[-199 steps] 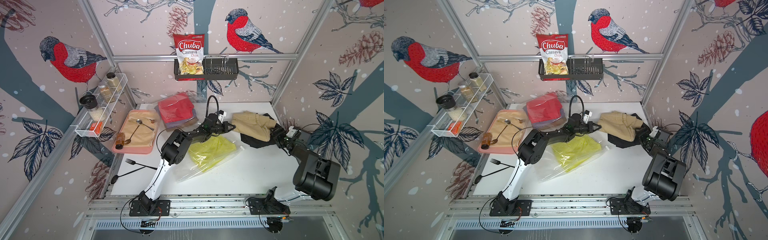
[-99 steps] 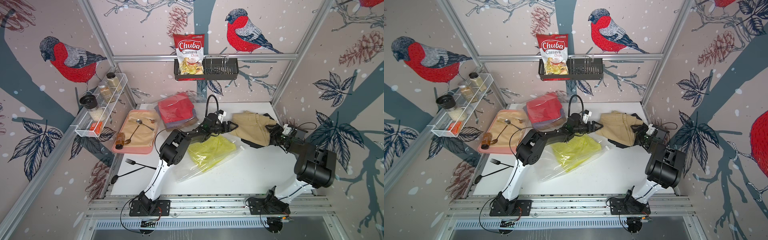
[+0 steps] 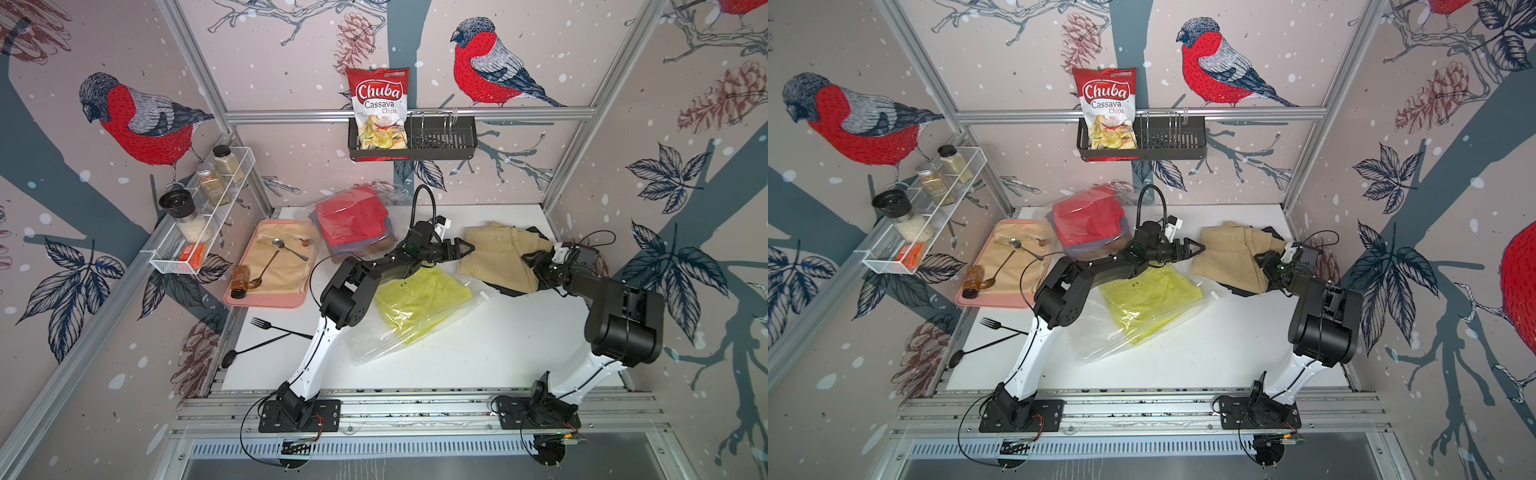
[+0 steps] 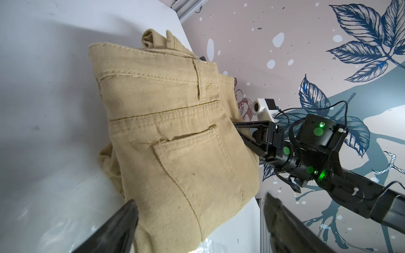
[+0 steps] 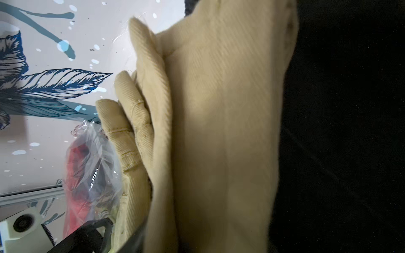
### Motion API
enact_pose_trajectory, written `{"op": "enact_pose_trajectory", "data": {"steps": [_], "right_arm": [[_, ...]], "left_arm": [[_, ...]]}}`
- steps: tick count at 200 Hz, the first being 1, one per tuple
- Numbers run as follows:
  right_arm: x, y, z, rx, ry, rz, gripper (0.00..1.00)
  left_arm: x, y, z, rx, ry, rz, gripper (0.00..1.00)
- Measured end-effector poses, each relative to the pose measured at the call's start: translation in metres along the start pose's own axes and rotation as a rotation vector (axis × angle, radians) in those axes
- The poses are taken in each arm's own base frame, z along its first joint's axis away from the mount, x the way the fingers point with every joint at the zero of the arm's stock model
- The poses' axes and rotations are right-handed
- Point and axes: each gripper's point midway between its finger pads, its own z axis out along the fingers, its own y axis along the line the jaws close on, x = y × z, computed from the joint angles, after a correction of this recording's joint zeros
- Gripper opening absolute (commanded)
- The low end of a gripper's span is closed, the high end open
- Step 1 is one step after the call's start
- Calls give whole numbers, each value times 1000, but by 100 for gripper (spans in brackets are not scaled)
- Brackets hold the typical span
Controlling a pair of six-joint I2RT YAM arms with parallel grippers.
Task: Take the trousers out of the vacuum bag
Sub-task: Place the trousers at the center of the board.
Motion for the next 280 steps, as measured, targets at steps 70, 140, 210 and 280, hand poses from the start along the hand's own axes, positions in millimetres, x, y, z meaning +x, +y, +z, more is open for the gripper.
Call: {"op": "enact_pose_trajectory", "data": {"steps": [70,140,210,280], "right_arm": [[-54,22,-18,99,-80,-133,0],[-111,25,-40,182,-166,-234,0],[-116,16,-59,151,-182,-208,0],[-140,18,-85,126,-265,-176,0]], "left_arm": [[2,1,1,0,5,-1,88],[11,-1,10,7,29,-4,85],[21,-6,22,15,71,-9,84],[35,-8,32,16,103,-12,83]]}}
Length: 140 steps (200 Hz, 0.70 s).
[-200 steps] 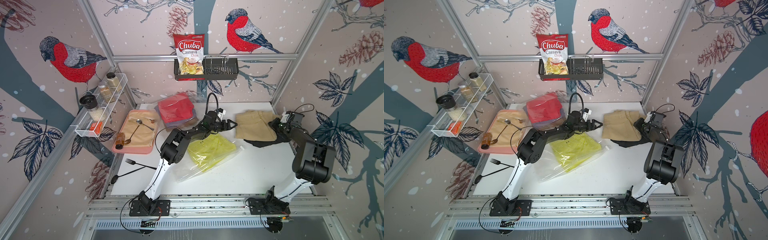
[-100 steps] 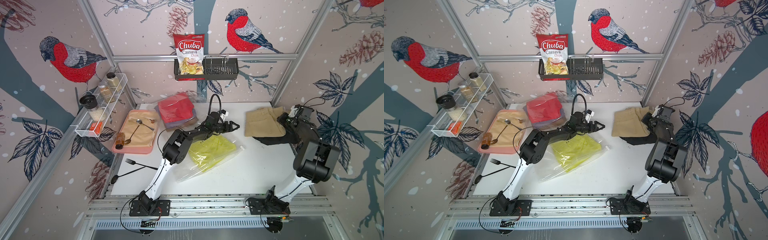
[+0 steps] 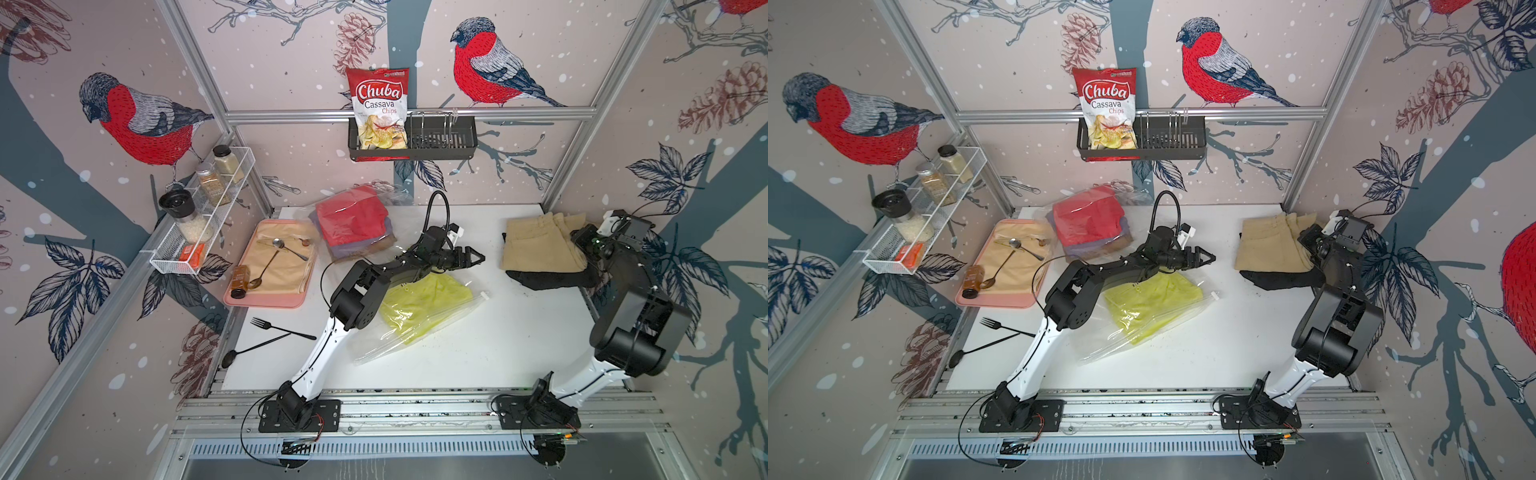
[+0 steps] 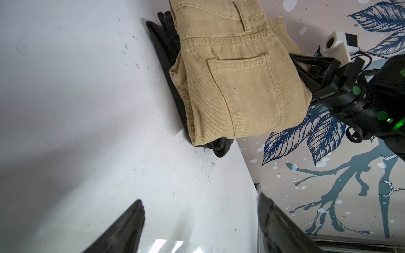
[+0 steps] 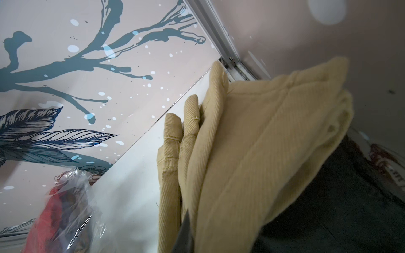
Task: Take the trousers out of the vacuum bag
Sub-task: Place the trousers at the center of the board.
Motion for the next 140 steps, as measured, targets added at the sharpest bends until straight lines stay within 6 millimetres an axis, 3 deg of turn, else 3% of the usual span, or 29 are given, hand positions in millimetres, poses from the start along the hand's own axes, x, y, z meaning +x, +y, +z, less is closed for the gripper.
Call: {"op": "enact_pose_trajectory", "data": {"steps": [9,56,102,140], "right_arm": [[-2,-4,2,20,-4,0,0],[14,-34,26,162,27,10,24],[21,-23,39,292,4,-93,80],[20,-17,28,382,-41,-152,89]], "left_arm": [[1,-1,1,1,2,1,83],[7,-5,5,9,14,3,82],[14,-7,9,14,30,2,83],[21,-6,10,14,43,-8,83]]}}
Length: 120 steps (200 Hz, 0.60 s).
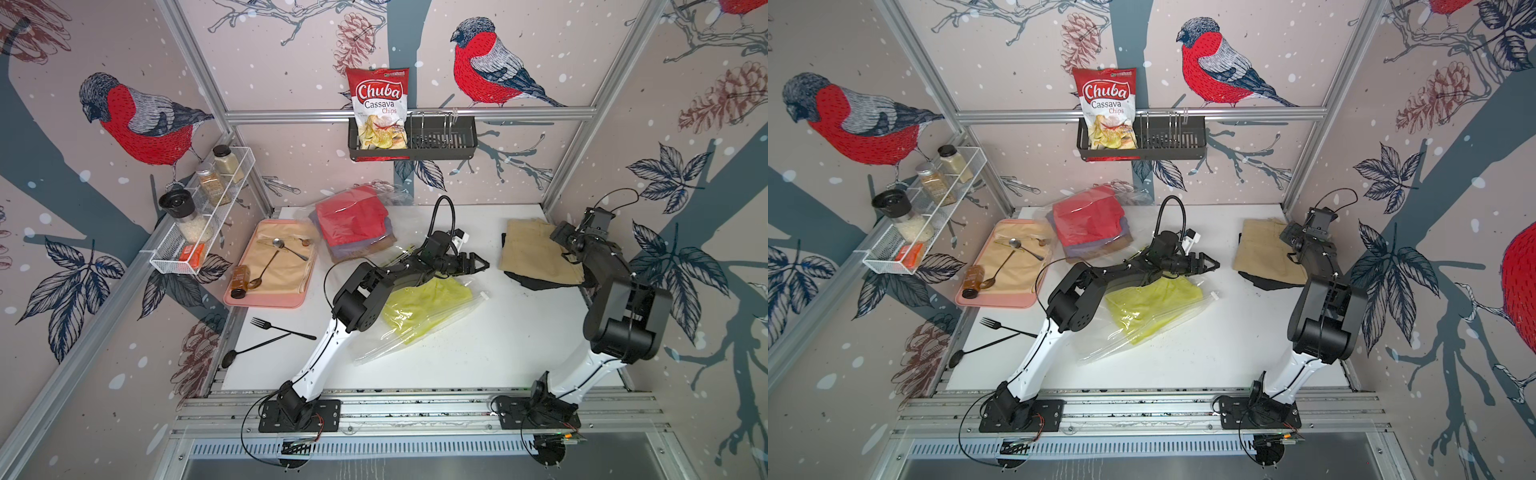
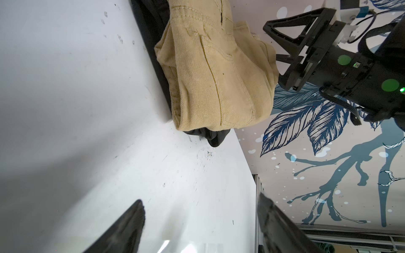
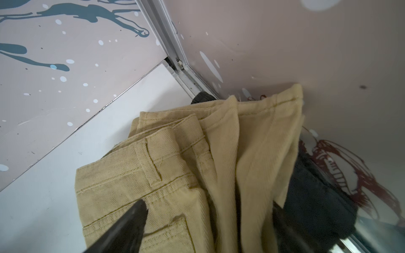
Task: Take the trousers out of the vacuum bag
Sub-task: Place the trousers at the center of the board.
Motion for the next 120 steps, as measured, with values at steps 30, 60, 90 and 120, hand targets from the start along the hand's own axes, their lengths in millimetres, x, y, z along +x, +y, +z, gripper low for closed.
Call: {"op": "enact_pose_trajectory", "data": {"steps": [30,60,90,120], "right_arm": [[13,2,-5,30,2,-19,97],[29,-18,9,89,47,-9,100],[35,-23,24,124,87,-12,100],[42,-22,35,130,127,-21,100]], "left_arm": [[0,-1,0,5,0,0,83],[2,-1,-1,5,2,-2,83],[5,1,-3,1,6,-7,83],[5,-1,-5,4,4,-5,83]]}}
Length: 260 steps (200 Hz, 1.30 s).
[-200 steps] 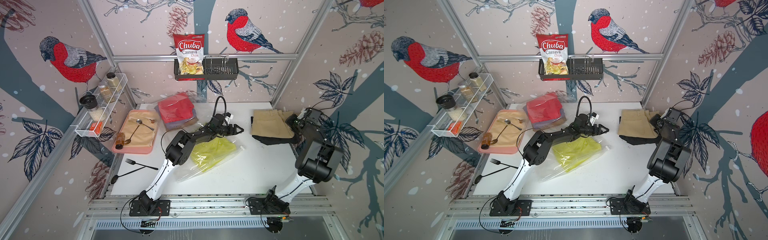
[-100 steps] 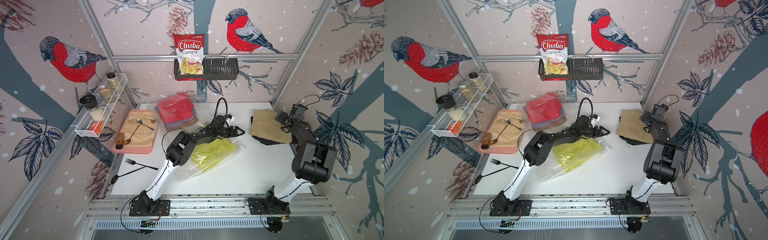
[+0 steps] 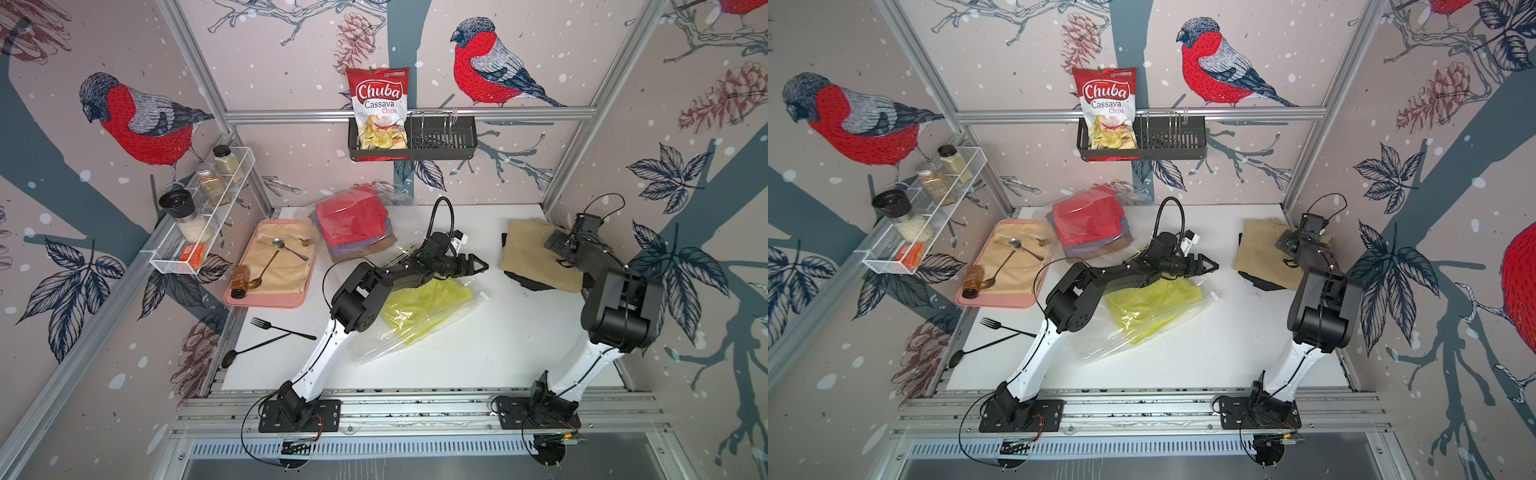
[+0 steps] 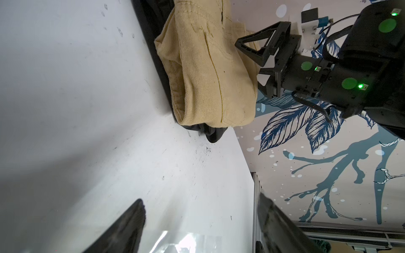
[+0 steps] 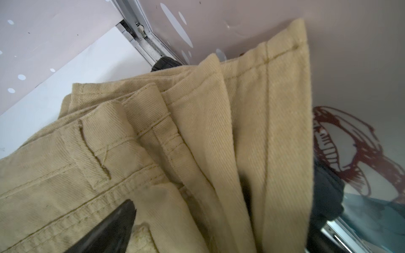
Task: Take the trousers out of the vacuum bag
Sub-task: Place the trousers at the center of the board, then adjust the trousers at the center of the board.
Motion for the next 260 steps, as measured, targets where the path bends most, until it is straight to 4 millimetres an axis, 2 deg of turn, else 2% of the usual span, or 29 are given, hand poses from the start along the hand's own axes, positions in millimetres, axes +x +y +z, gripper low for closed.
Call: {"op": "enact_pose_trajectory", "data": {"steps": [76,94,114,153,196,210,232,260], "right_arm": [[38,14,33,6,82,-43,100],[44,24,35,8,60,-66,99],[53,47,34,-26,36,-98,99],[81,97,14,-151,15,-155,98],[110,118,-18,-300,48,-142,97],[112,119,-25,-328,71,-127,97],[106,106,-36,-343,113,-92,98],[74,88,-51,-325,105,-49,98]], "left_arm": [[4,-3,-9,-5,-3,1,83],[4,-4,-11,-6,-3,1,83],[5,-5,-14,-8,-4,-1,83],[-2,2,-27,-28,-30,-8,83],[-16,9,-44,-52,-66,3,83],[-22,8,-46,-65,-79,14,83],[-32,3,-47,-79,-86,53,83],[-57,1,-48,-127,-126,120,83]]}}
